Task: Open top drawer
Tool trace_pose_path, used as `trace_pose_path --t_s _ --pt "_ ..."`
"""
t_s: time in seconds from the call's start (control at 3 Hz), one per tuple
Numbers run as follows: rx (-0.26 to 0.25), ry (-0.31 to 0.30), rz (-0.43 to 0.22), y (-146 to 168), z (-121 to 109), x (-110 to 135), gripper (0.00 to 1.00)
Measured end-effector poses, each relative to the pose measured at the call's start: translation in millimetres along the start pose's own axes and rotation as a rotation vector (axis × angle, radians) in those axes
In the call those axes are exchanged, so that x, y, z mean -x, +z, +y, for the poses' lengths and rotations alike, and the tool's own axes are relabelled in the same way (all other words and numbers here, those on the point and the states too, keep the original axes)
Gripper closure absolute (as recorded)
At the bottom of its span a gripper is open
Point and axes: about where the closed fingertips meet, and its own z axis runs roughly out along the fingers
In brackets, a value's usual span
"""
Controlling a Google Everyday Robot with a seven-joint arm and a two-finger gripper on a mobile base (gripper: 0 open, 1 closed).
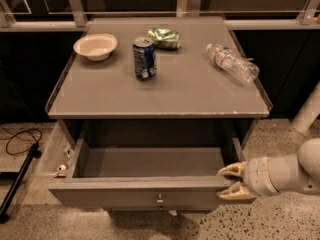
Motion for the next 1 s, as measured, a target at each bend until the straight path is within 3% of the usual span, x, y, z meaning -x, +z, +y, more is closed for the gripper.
trace_pose_path --t_s 0.33,1.0 --pt "0.000 0.009 0.006 -4.2 9.1 -1.9 1.00" --pt "0.000 0.009 0.005 -4.2 9.2 -1.8 0.57"
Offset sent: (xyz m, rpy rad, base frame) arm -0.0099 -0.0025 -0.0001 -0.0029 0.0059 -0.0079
